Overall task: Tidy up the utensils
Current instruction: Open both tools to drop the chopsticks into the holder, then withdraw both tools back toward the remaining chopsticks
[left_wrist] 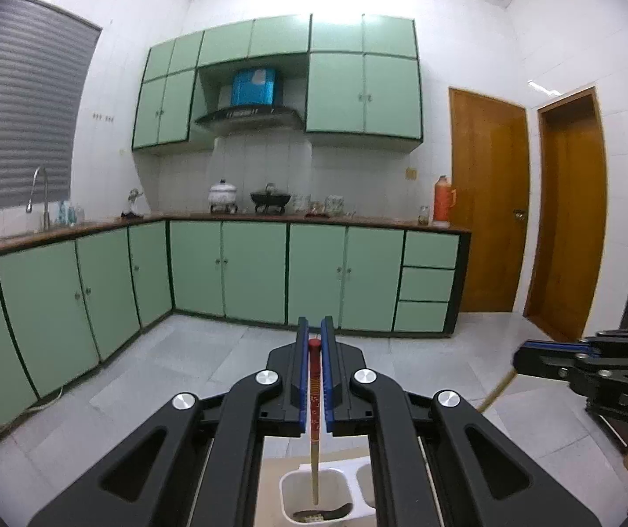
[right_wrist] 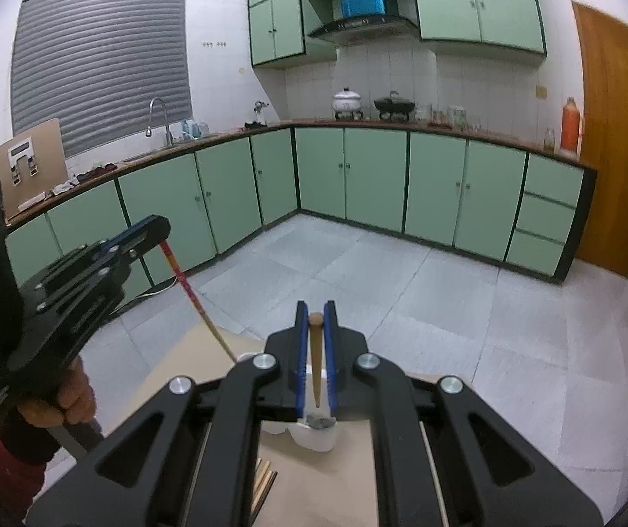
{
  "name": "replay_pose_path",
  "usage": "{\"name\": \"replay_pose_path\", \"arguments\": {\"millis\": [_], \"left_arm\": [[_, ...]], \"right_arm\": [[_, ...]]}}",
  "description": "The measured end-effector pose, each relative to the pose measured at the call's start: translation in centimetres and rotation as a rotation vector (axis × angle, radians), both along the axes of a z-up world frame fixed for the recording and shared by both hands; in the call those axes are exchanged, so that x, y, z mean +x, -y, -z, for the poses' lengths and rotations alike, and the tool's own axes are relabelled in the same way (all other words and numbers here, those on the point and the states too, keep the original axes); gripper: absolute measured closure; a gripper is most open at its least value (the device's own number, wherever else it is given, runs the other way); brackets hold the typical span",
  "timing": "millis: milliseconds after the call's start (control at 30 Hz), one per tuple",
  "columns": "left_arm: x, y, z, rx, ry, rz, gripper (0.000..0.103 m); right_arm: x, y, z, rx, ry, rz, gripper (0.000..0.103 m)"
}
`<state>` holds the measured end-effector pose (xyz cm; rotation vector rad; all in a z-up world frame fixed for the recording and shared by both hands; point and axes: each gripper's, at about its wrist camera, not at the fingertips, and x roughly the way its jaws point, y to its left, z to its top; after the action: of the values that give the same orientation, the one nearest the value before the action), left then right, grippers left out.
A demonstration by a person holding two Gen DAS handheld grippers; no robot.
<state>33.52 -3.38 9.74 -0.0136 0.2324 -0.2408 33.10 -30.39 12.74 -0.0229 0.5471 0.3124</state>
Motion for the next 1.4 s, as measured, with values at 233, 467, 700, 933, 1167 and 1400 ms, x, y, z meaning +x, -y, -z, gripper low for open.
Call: {"name": "replay_pose_path", "arguments": {"millis": [233, 467, 700, 933, 1167, 1400], "left_arm": [[2.0, 0.3, 3.6, 0.045, -0.081, -0.003, 0.097], [1.7, -0.3, 4.3, 0.038, -0.120, 0.001, 0.081], [-1.2, -0.9, 3.2, 0.049, -0.092, 0.010, 0.055], [-7.1, -2.3, 4.9, 0.042, -0.114, 0.013, 0.038], [-13.5, -3.4, 9.9, 0.045, -0.200, -0.002, 0.035], [-18.2, -4.1, 16.1, 0.078, -0.332, -0.027, 0.035]], "right_arm": [[1.7, -1.0, 2.9, -0.012, -0.053, -0.008, 0.097], [0.9, -1.0, 3.5, -0.010, -0.055, 0.007, 0.086], [-2.4, 0.1, 2.6, 0.011, 0.017, 0.033, 0.055], [-9.0, 0.8, 4.2, 0.010, 0.097, 0.081, 0.024], [-15.1, 0.7, 9.4, 0.031, 0.044, 0.104, 0.018], [-19.5, -0.2, 16.7, 0.040, -0.067, 0.155, 0.018]]}}
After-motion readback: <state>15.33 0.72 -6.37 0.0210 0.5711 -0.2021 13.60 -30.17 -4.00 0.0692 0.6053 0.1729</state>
